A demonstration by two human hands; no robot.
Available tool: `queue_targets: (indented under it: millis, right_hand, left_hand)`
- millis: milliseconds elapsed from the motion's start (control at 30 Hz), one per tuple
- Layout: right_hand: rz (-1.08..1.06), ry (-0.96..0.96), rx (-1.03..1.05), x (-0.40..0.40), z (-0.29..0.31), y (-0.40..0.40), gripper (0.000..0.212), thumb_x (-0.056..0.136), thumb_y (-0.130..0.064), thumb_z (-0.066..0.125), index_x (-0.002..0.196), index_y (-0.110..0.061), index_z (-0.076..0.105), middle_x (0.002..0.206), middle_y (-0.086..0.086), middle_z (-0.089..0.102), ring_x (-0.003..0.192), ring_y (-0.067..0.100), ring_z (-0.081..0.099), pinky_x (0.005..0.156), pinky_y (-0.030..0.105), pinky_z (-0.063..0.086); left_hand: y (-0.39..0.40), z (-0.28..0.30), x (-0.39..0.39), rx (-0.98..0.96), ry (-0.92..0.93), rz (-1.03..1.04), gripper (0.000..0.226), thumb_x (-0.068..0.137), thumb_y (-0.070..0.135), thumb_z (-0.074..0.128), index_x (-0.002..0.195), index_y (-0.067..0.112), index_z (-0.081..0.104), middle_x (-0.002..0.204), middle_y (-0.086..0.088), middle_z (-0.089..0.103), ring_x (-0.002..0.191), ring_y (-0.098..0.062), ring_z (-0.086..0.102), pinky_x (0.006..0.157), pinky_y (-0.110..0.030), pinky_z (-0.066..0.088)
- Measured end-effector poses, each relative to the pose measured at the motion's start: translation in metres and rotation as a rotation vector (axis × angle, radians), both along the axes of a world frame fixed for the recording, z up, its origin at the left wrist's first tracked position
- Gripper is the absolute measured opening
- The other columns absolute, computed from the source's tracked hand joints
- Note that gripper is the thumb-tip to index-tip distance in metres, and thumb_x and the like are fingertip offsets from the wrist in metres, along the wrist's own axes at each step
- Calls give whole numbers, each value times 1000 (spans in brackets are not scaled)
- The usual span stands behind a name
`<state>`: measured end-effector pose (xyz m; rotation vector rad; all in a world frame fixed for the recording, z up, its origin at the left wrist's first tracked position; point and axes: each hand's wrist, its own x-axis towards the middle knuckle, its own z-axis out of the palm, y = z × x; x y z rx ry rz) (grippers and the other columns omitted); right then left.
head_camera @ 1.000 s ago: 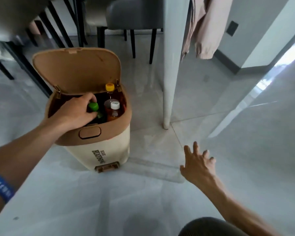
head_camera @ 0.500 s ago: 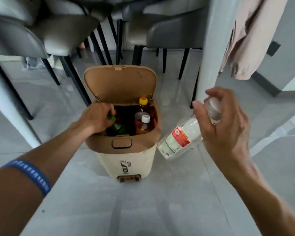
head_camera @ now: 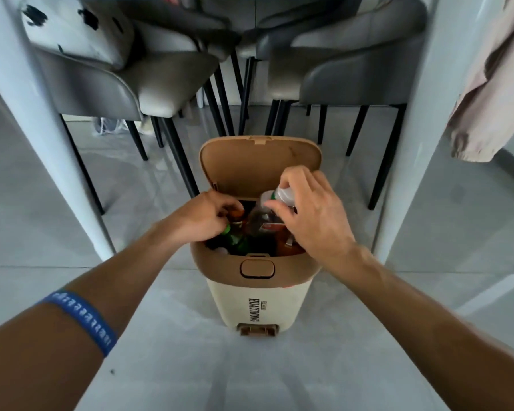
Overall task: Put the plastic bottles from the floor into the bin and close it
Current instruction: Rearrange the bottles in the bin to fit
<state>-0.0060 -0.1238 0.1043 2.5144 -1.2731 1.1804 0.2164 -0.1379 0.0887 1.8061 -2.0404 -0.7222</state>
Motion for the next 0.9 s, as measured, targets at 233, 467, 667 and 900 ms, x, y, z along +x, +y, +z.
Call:
queue_targets:
  millis: [233,467,667,900]
  right_hand:
    - [12,13,153,4,-7,-23,33,86,-34,70,98,-23,41,92,-6,56,77,17,54,59,34,49]
    - [4,268,64,11,10,-25,29,89,-33,64,110,-15,55,107,2,67,96,25,60,71,42,55]
    - [18,434,-43,28,7,-30,34,96,-34,53,122,-12,55,123,3,63,105,30,54,86,37,47]
    - [77,229,196,15,0,-29,36,87,-31,68,112,-18,45,103,1,63,94,24,58,74,46,55]
  left_hand:
    - [-9,-8,-12,24,-157,-82,27,82,10,65,97,31,71,106,3,68,99,-17,63,84,-33,53]
    - [-14,-6,-15,97,-306,-93,23,77,19,74,97,29,73,88,15,62,91,-12,59,69,-18,44]
    - [-21,-4,-20,147,-283,-39,34,85,15,58,116,24,65,120,-5,62,106,-23,58,91,-40,51]
    - [-26,-20,-42,274,-390,-31,52,88,20,52,139,16,47,134,-8,55,111,-26,55,88,-32,44]
